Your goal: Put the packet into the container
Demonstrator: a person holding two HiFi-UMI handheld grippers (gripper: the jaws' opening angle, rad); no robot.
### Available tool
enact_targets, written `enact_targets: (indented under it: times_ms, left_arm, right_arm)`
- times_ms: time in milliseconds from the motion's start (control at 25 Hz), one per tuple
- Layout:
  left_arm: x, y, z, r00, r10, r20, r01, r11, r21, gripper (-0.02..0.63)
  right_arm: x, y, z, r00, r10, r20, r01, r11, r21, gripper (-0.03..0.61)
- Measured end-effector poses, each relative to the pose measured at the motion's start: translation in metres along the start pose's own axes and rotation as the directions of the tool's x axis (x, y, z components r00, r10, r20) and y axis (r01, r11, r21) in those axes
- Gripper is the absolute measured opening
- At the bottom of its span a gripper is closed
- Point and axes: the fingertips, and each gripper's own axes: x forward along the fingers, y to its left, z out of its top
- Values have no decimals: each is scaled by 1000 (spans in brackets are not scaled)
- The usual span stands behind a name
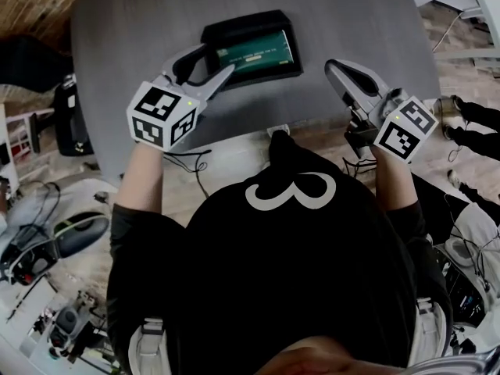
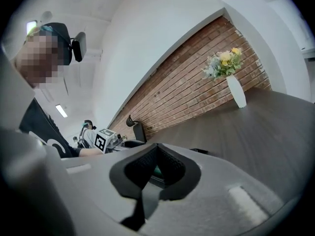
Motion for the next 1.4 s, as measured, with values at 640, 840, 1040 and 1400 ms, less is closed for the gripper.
enact_targets:
  times_ms: [640,840,1040,1400]
  left_arm:
    - [-103,-115,21,972,82,219,-18,960,-279,11]
    - [-127,-138,19,960,80,269,7,951,-309,12]
    - [-138,-154,15,955,91,281,-16,966,-258,12]
    - [-144,-172,15,949,62,309,12,973,-233,12]
  right_arm:
    - [-2,123,-31,988,140,-64,-148,980,-132,0]
    - [-12,149,-46,987,157,-42,-160,981,-108,0]
    - [-18,168,-53,986,164,-18,-165,980,-112,0]
    - [-33,178,-63,991,130,-20,-132,983,-125,0]
